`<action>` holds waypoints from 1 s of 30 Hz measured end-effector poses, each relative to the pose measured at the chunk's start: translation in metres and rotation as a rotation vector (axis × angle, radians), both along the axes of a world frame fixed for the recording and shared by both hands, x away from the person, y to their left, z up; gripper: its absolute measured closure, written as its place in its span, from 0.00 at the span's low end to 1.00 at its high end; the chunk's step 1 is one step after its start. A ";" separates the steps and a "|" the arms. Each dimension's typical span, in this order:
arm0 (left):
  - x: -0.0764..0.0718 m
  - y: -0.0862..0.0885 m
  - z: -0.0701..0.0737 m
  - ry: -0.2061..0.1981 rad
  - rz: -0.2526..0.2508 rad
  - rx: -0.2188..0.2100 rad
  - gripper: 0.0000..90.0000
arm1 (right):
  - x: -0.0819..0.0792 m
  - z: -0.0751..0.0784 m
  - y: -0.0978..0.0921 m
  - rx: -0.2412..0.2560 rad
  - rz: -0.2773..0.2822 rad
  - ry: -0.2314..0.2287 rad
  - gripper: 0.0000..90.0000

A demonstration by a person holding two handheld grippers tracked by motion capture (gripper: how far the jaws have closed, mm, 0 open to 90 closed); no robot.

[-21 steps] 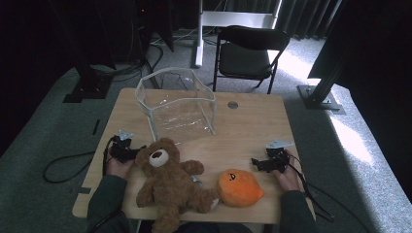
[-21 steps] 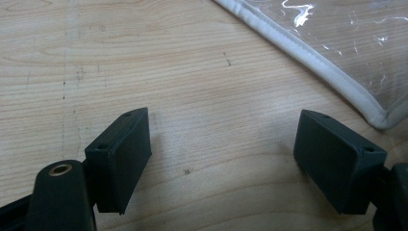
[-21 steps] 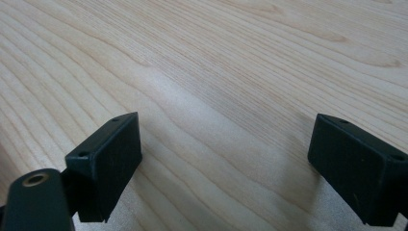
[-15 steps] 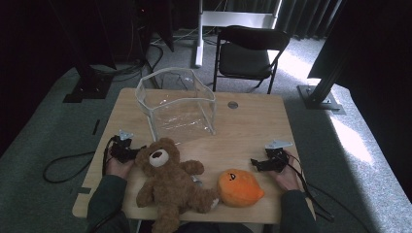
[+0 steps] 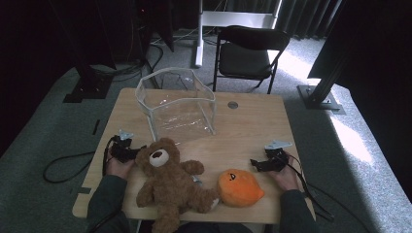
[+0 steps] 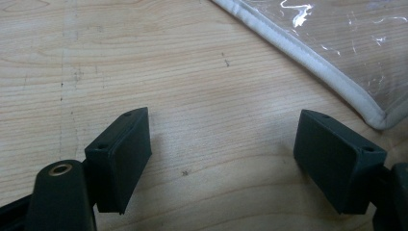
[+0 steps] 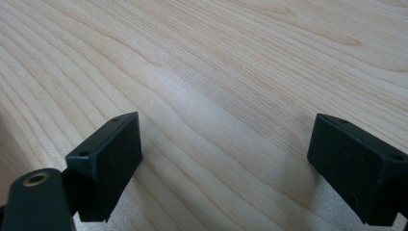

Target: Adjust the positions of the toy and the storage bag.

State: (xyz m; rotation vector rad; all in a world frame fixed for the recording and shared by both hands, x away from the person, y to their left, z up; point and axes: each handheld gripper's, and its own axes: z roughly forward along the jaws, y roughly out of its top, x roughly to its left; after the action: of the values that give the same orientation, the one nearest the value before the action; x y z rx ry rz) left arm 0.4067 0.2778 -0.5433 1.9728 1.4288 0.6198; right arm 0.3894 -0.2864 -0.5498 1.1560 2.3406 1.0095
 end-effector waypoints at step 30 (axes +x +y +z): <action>-0.005 0.000 0.011 -0.020 -0.020 -0.029 0.38 | -0.003 0.023 0.009 -0.015 0.016 -0.023 0.31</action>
State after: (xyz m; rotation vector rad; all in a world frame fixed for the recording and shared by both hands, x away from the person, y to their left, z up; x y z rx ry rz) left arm 0.4013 0.2780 -0.5325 1.9509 1.3965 0.6045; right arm 0.3859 -0.2771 -0.5265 1.1158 2.3390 1.0036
